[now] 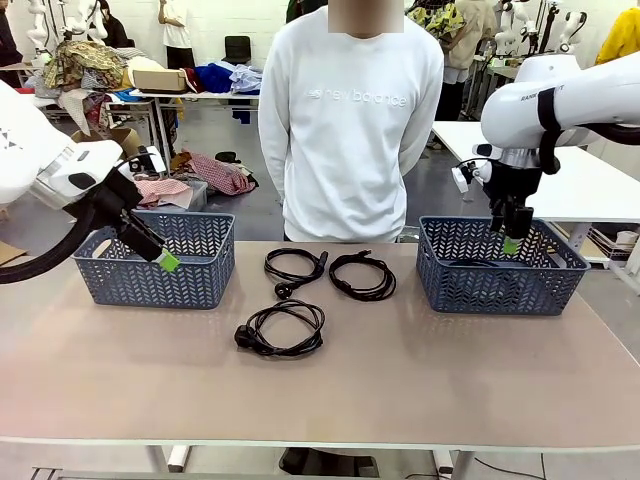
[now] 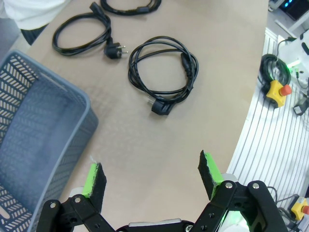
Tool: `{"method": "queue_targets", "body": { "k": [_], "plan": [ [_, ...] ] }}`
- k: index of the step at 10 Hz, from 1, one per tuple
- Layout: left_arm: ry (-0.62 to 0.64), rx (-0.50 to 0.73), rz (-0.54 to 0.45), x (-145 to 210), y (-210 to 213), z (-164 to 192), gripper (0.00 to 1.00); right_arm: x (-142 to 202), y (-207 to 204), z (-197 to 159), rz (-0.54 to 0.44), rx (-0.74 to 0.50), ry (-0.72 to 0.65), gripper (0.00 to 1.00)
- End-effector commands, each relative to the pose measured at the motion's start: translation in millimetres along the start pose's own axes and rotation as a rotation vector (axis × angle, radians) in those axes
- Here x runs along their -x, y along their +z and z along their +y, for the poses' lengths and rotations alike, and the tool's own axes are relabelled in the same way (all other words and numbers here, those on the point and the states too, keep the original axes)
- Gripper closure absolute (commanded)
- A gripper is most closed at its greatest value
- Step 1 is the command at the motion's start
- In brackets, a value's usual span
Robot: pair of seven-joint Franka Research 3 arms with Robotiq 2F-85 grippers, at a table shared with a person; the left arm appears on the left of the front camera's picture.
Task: Organize the cables according to human instructions.
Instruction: Pick up a bundle of cables and place it in the basket indicated by the human.
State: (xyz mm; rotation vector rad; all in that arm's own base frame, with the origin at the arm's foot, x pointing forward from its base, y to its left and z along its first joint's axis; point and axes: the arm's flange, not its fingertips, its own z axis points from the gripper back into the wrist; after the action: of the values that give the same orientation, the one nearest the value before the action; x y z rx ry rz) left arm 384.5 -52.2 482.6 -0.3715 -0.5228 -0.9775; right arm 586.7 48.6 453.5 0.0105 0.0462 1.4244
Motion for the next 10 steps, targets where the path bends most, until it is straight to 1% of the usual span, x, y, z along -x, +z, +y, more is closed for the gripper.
{"method": "queue_targets", "body": {
  "k": [1, 4, 5, 7, 10],
  "plan": [
    [-0.015, 0.017, -0.025, 2.0, -1.2, 1.2, 0.00, -3.6, 5.4, 18.5, -0.063, 0.041, -0.120, 0.00],
    [-0.015, 0.017, -0.025, 2.0, -1.2, 1.2, 0.00, -30.3, 8.7, 64.8, -0.105, 0.110, -0.236, 0.00],
    [-0.015, 0.017, -0.025, 2.0, -1.2, 1.2, 0.00, -38.5, 8.5, 80.3, -0.162, 0.135, -0.240, 0.00],
    [-0.015, 0.017, -0.025, 2.0, -1.2, 1.2, 0.00, -56.7, 3.4, 106.6, -0.228, 0.160, -0.246, 0.00],
    [-0.015, 0.017, -0.025, 2.0, -1.2, 1.2, 0.00, -75.1, -4.5, 138.4, -0.323, 0.141, -0.191, 0.00]
  ]
}}
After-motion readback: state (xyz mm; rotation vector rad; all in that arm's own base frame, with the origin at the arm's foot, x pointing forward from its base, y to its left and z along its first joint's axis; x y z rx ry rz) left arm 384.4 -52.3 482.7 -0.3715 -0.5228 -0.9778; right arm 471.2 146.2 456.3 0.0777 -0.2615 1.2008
